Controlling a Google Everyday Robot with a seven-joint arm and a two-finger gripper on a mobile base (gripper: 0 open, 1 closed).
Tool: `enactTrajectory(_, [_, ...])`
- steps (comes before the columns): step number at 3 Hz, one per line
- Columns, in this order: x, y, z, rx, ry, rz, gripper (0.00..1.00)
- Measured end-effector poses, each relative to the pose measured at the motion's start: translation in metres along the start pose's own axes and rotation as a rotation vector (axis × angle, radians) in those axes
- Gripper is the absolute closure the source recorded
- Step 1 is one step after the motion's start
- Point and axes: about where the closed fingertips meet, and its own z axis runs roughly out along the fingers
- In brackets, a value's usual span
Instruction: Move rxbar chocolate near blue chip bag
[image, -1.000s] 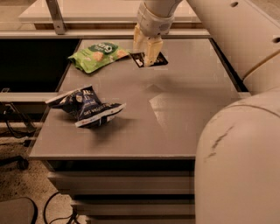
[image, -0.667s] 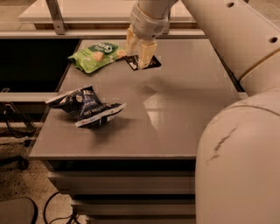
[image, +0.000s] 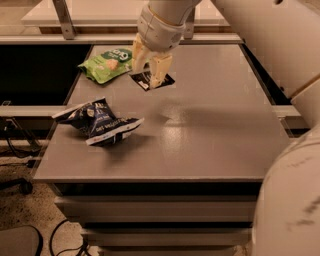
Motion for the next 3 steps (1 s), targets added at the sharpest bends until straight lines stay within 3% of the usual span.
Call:
enactTrajectory(1, [-0.029, 0.016, -0.002, -0.017, -0.037, -0.064, 1.00])
enactTrajectory(3, [-0.063, 0.039, -0.007, -0.063, -0.069, -0.151, 1.00])
